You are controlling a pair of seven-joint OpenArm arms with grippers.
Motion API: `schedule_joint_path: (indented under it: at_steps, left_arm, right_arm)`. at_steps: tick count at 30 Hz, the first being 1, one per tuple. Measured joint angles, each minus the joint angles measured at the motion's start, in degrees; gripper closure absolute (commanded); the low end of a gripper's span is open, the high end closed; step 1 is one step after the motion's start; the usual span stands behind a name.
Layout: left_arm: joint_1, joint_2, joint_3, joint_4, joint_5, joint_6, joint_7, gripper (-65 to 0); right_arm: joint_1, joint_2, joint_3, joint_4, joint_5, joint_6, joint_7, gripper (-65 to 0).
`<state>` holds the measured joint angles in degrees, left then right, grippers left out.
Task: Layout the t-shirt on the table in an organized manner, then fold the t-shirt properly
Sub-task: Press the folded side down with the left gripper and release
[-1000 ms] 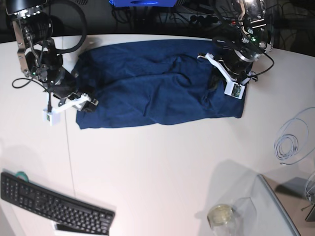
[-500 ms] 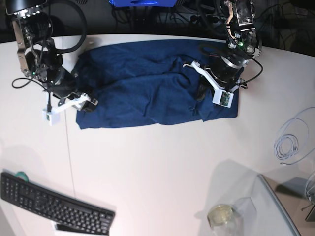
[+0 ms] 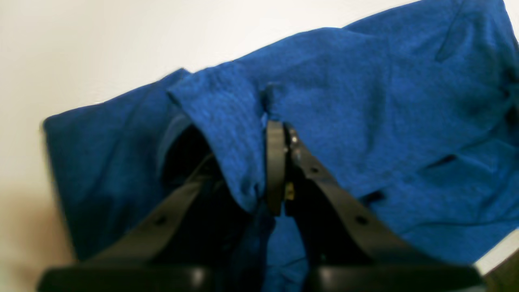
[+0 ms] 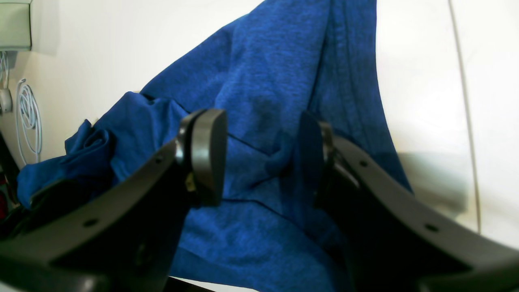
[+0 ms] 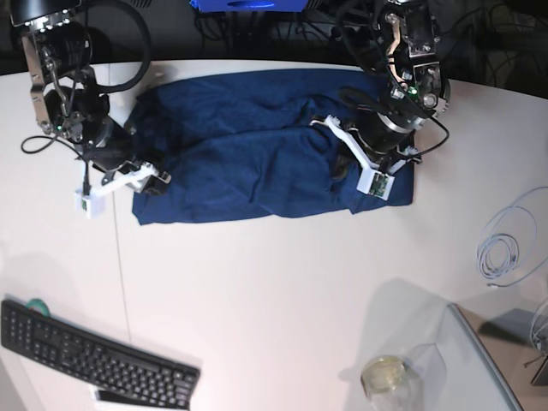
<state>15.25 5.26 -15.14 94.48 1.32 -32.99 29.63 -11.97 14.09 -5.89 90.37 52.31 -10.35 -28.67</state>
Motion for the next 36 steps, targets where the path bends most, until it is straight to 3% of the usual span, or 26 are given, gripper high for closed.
schedule_joint_path:
  at_steps: [36]
  left_arm:
    - [-1.07,0.46,2.86,-3.50,0.68,0.07,0.04,0.0]
  right_arm:
    - [0.48,-0.17,0.00,0.00,0.02,0.00,0.00,-27.0]
